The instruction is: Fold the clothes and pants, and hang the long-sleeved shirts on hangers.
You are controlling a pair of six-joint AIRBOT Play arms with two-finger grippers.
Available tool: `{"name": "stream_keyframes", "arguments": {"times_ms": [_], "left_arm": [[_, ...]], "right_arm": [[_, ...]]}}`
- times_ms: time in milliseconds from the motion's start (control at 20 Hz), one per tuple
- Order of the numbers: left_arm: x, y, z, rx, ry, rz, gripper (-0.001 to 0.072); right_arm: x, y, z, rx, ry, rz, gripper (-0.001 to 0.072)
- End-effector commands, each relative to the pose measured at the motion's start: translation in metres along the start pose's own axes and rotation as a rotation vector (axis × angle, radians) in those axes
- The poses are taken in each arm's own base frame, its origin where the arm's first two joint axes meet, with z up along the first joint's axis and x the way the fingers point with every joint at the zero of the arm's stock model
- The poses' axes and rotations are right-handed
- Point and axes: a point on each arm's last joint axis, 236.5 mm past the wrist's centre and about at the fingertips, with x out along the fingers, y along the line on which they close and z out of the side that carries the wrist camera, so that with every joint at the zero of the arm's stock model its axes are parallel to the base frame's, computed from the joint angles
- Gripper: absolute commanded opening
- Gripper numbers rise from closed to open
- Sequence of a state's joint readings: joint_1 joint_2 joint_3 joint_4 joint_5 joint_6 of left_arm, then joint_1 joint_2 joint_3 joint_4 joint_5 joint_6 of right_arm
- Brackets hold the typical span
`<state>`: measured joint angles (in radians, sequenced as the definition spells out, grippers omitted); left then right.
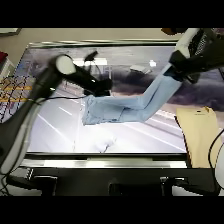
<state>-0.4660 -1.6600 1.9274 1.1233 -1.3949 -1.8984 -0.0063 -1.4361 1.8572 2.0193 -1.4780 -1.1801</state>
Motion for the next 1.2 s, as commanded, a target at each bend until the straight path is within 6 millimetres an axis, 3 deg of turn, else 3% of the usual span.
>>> {"name": "stream_keyframes", "arguments": {"times_ms": [0, 250, 450, 650, 800, 950, 1100, 1150], "left_arm": [[-0.101, 0.037, -0.013, -0.015, -0.067, 0.126, 0.0024], [-0.187, 0.049, -0.023, -0.051, -0.212, 0.141, 0.0024], [-0.223, 0.065, -0.028, -0.082, -0.281, 0.166, 0.0024], [-0.232, 0.078, -0.025, -0.114, -0.304, 0.181, 0.0024], [-0.233, 0.079, -0.024, -0.098, -0.305, 0.186, 0.0025], [-0.233, 0.080, -0.024, -0.093, -0.304, 0.187, 0.0025], [-0.232, 0.080, -0.024, -0.094, -0.302, 0.187, 0.0025], [-0.232, 0.080, -0.024, -0.094, -0.302, 0.186, 0.0025]], "right_arm": [[0.039, 0.060, -0.025, 0.000, 0.006, 0.047, 0.0035], [0.112, 0.122, -0.070, -0.015, 0.072, 0.109, 0.0035], [0.170, 0.146, -0.112, 0.004, 0.149, 0.112, 0.0035], [0.211, 0.162, -0.143, 0.001, 0.180, 0.125, 0.0035], [0.236, 0.160, -0.158, 0.023, 0.210, 0.108, 0.0035], [0.255, 0.152, -0.163, 0.034, 0.224, 0.090, 0.0036], [0.265, 0.161, -0.160, 0.067, 0.210, 0.135, 0.0050], [0.264, 0.167, -0.158, 0.076, 0.202, 0.161, 0.0136]]}}
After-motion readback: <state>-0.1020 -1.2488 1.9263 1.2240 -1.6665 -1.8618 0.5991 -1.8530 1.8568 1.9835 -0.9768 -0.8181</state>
